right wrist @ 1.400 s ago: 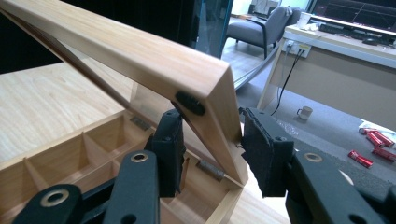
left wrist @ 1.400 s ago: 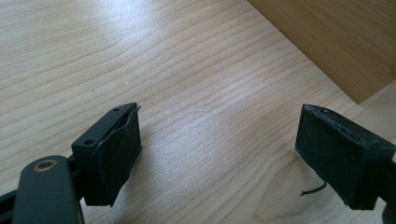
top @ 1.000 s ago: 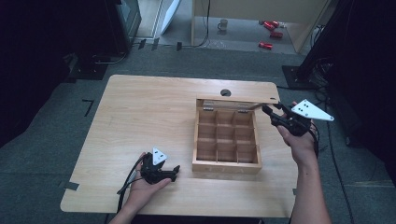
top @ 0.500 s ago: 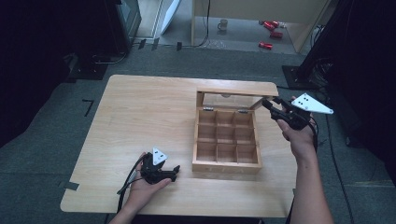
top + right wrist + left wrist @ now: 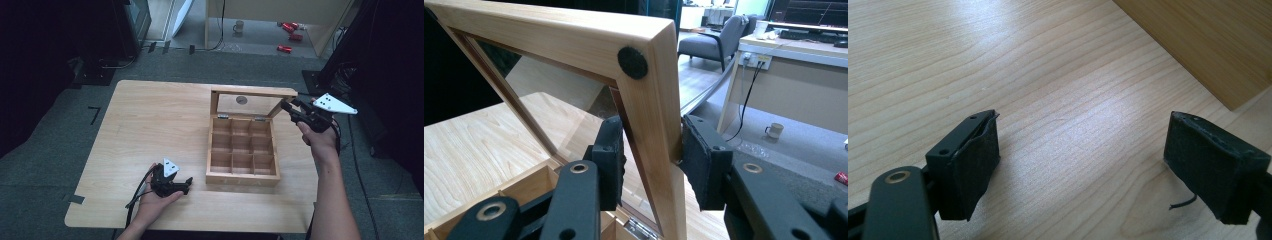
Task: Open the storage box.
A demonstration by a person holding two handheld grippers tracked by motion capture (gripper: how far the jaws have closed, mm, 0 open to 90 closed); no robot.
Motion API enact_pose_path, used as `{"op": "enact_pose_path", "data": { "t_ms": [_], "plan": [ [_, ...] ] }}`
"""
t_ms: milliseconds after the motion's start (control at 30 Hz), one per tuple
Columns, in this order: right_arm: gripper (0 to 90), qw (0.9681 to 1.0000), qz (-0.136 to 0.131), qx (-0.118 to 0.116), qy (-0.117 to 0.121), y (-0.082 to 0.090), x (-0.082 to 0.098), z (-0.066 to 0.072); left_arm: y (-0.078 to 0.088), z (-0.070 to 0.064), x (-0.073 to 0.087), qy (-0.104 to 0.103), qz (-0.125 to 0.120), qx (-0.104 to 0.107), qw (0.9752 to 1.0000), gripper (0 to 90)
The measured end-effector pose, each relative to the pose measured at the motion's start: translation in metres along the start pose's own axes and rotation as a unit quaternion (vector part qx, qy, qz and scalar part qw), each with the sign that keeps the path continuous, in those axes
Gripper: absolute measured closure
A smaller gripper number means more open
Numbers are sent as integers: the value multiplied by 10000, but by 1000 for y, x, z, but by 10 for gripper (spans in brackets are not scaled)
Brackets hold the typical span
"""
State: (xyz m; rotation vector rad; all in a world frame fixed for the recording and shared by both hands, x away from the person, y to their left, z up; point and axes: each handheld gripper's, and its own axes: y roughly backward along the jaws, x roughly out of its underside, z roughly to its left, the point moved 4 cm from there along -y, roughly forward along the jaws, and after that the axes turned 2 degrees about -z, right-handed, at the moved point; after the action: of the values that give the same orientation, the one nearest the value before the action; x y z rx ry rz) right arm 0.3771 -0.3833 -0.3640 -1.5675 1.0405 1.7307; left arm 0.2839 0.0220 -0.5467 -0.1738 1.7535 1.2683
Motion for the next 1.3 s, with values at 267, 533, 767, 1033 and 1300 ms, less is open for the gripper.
{"op": "enact_pose_path", "data": {
  "t_ms": [267,533,767,1033,1300],
  "plan": [
    [635,9999,-25,65,-107,-5,-3,-3,0,0,0,-11,16,3,10000,150],
    [643,9995,-2,157,-278,-14,-7,-9,0,0,0,-12,7,6,10000,150],
    [656,9994,152,130,-284,-24,-14,-18,0,0,0,9,-2,19,10000,150],
    [665,9987,281,65,-421,-40,-21,-33,0,0,0,8,-7,58,10000,150],
    [669,9972,366,135,-643,-55,-24,-43,0,0,0,25,-19,94,10000,150]
  ]
}}
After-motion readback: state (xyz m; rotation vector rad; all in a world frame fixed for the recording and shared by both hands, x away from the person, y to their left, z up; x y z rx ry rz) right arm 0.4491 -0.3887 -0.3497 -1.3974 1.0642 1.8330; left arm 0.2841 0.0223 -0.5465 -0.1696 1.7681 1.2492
